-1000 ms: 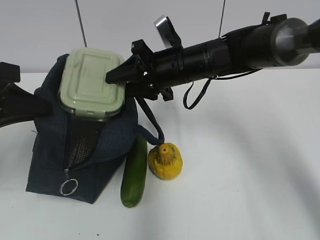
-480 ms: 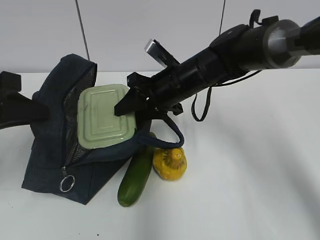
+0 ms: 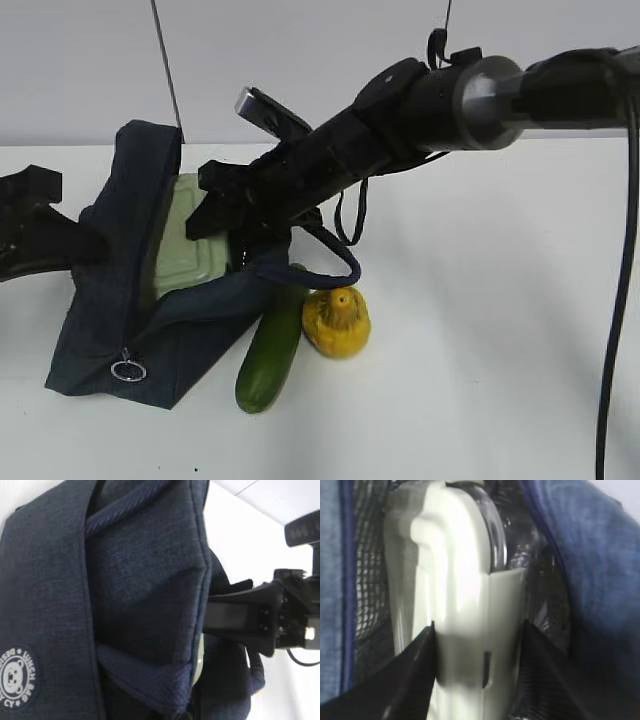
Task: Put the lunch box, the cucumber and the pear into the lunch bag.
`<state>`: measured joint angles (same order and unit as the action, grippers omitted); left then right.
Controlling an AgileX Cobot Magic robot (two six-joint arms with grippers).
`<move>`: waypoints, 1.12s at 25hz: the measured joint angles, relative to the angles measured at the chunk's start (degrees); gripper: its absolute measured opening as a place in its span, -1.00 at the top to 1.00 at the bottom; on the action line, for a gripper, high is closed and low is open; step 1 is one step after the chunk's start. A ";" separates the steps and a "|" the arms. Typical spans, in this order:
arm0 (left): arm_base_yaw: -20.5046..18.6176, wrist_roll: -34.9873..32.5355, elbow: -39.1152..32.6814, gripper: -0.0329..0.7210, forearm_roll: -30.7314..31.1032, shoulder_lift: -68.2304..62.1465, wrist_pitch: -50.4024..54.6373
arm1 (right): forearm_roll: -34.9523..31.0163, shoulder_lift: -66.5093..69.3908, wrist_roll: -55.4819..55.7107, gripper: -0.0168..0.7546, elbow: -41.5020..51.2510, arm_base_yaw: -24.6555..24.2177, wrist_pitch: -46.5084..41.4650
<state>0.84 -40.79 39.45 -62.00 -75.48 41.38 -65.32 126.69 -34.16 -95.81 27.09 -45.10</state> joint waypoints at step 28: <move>0.00 -0.04 0.00 0.95 0.33 -0.01 -0.72 | 54.89 -4.68 20.44 -0.17 -24.24 -1.29 -25.49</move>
<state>0.84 -40.84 39.45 -61.67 -75.50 40.66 -10.42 122.01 -13.72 -120.05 25.79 -70.60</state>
